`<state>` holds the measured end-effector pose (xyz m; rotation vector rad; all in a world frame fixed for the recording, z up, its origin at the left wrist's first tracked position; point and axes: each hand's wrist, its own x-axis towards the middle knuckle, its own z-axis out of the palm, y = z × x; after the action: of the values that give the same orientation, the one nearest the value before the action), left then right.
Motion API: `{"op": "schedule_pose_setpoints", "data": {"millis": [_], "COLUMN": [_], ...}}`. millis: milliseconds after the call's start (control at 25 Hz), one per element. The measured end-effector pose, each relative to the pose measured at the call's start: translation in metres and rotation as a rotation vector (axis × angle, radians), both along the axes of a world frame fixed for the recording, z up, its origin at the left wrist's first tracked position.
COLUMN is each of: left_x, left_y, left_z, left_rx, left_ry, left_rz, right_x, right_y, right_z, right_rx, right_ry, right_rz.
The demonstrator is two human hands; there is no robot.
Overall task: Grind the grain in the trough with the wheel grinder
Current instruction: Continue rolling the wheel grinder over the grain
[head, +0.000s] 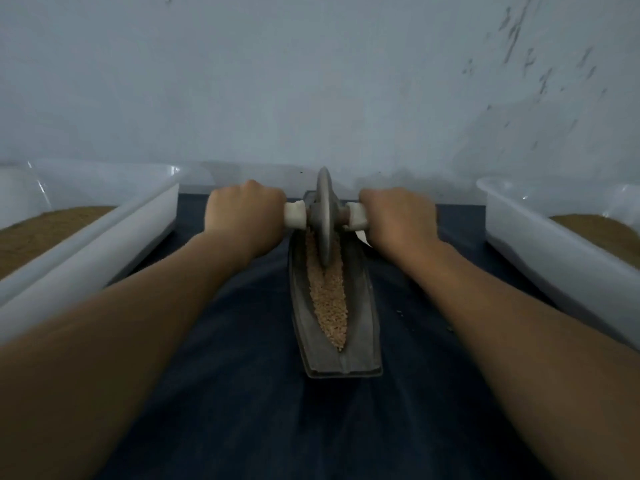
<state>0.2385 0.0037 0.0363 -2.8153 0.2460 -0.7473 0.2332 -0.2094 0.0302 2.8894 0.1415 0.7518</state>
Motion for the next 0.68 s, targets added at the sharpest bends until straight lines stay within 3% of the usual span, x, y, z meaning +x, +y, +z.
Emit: {"op": "schedule_pose_setpoints", "data": {"millis": [120, 280, 360, 440, 520, 600, 680], "left_x": [-0.005, -0.061, -0.055, -0.036, -0.008, 0.014, 0.006], "left_y": [0.003, 0.043, 0.044, 0.028, 0.011, 0.005, 0.010], "left_z": [0.000, -0.017, -0.014, -0.022, -0.013, -0.007, -0.005], "left_rx": [-0.054, 0.085, 0.093, 0.072, -0.089, -0.183, -0.132], "left_ry": [0.106, -0.200, -0.252, -0.147, 0.015, 0.155, 0.195], "left_rz": [-0.024, -0.305, -0.330, -0.179, -0.035, 0.017, -0.001], "right_x": [-0.005, -0.078, -0.080, -0.058, -0.021, 0.006, 0.001], "right_y": [0.001, -0.026, -0.032, -0.018, 0.006, 0.019, 0.014], "right_z": [0.013, -0.008, -0.012, -0.011, 0.005, 0.020, 0.023], "right_rx": [-0.035, -0.098, -0.086, -0.141, -0.130, -0.081, -0.125], "right_ry": [0.097, -0.210, -0.244, -0.225, -0.143, -0.051, 0.047], "right_rz": [0.037, 0.265, 0.284, 0.161, 0.032, 0.002, 0.021]}}
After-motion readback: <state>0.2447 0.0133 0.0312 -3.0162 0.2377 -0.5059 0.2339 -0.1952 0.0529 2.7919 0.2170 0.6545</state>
